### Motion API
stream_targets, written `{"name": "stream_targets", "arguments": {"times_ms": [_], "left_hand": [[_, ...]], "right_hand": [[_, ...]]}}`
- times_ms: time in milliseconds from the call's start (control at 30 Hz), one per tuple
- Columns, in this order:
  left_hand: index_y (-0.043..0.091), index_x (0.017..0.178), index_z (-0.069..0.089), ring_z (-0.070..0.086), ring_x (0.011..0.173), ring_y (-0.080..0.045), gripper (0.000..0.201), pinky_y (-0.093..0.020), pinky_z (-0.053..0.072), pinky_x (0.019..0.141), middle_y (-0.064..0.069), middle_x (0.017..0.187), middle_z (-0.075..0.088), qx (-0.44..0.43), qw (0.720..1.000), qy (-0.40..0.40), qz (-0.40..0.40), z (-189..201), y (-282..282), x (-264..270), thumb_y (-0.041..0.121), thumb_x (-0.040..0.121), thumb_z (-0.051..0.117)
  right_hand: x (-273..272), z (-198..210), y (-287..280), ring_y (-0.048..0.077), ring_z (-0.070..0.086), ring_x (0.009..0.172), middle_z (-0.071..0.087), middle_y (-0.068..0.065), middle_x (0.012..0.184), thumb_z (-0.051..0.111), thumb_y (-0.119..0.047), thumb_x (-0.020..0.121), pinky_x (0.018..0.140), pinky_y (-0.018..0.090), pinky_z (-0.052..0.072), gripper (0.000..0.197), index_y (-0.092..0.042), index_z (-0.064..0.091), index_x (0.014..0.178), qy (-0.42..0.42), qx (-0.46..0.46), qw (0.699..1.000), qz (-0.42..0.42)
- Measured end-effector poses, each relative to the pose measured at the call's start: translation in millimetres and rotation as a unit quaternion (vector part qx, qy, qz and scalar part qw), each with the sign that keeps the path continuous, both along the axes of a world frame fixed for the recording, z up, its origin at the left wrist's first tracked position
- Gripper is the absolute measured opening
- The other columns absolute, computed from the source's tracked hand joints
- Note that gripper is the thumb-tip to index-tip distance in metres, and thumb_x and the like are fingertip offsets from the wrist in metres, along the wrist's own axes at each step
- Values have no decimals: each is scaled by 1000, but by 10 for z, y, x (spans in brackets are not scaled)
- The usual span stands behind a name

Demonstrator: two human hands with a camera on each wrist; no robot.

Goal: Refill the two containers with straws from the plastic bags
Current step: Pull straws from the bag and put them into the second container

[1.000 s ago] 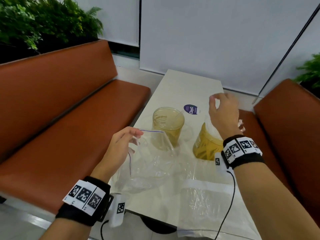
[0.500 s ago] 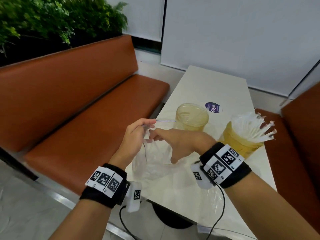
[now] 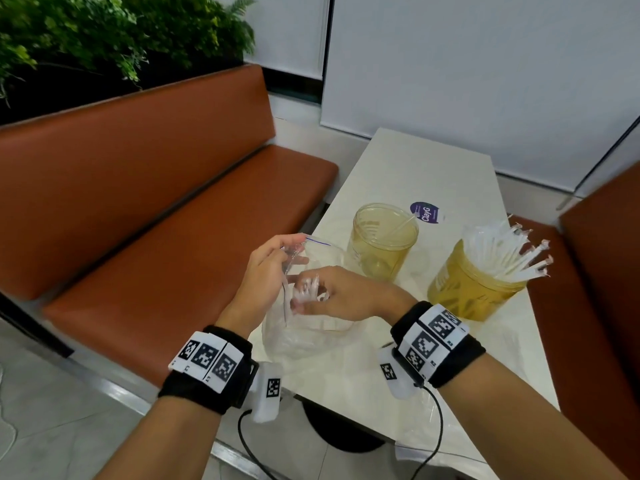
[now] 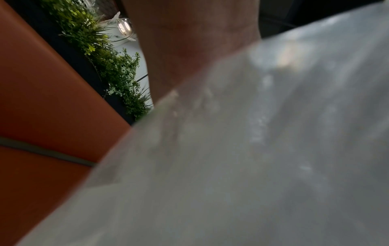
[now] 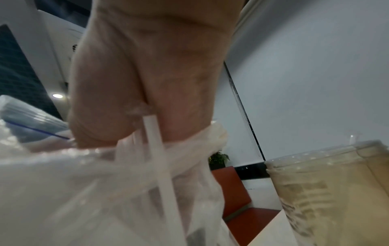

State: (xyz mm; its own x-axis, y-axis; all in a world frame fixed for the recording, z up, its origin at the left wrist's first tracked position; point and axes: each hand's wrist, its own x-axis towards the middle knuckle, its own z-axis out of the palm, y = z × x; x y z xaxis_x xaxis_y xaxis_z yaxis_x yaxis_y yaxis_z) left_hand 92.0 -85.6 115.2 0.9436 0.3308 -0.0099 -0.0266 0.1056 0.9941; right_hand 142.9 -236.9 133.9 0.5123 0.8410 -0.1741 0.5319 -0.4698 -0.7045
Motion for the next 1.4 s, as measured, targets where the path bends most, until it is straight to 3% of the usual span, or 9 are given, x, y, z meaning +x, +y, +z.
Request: {"name": "stream_targets", "arguments": {"times_ms": [100,233,333,533,633,833,1000,1267,1400], "left_hand": [[15,111,75,69,90,-31,38,-33,59,60,-16,113,70,-9,1000,-13,3,-19,16,-10,9,107,37],[18,121,71,71,103,-31,39,-45,60,85,-11,110,74,4,999,-20,-25,-51,12,-55,43,106,45],[28,128,67,66,117,-16,61,-45,58,96,3,125,70,43,997,-15,-68,-69,1,-112,69,83,58],[35,128,60,58,125,-5,77,-11,50,88,9,139,56,86,981,-45,-171,-115,17,-154,45,58,89],[34,126,62,59,119,-4,73,-8,49,84,6,132,57,141,976,-36,-164,-74,-34,-81,49,59,89],[17,115,70,70,106,-23,51,-43,57,95,-5,114,73,163,973,-55,-157,-117,-171,16,49,77,79],[-2,90,62,64,74,6,18,-10,47,68,3,83,64,201,963,-20,-181,-122,-253,35,12,101,61],[5,87,63,54,66,-14,31,-22,44,65,-4,76,60,227,961,-21,-158,-64,-263,26,33,98,65],[18,92,66,57,59,0,13,-12,42,59,17,68,66,214,963,-9,-162,-43,-270,11,30,99,65]], "right_hand": [[3,27,-5,38,66,106,72,13,98,55,-50,97,91,56,51,26,-31,69,87,13,31,998,-50],[-22,137,2,-11,57,68,62,-22,71,39,-20,110,73,10,41,35,-34,55,82,5,146,981,-131],[22,99,68,-7,57,72,59,-18,75,36,-28,111,78,15,44,14,-32,48,103,-10,223,958,-181],[53,365,192,10,52,62,52,-10,70,39,-31,109,67,34,49,13,-23,49,105,31,347,909,-227],[13,481,264,7,50,60,51,-10,70,41,-30,109,61,27,46,13,-21,50,107,49,377,893,-241],[-107,548,370,8,50,58,51,-8,67,46,-29,108,57,26,45,17,-13,53,108,53,393,893,-212],[-113,874,267,27,69,79,68,16,88,45,-28,107,72,34,55,32,-3,53,124,52,479,854,-195],[71,968,267,14,63,69,67,-3,72,56,-31,103,69,32,51,37,-9,71,77,-339,254,904,-50],[65,694,209,22,70,93,75,4,93,52,-26,104,87,43,54,33,-5,75,95,-361,217,906,-46]]}}
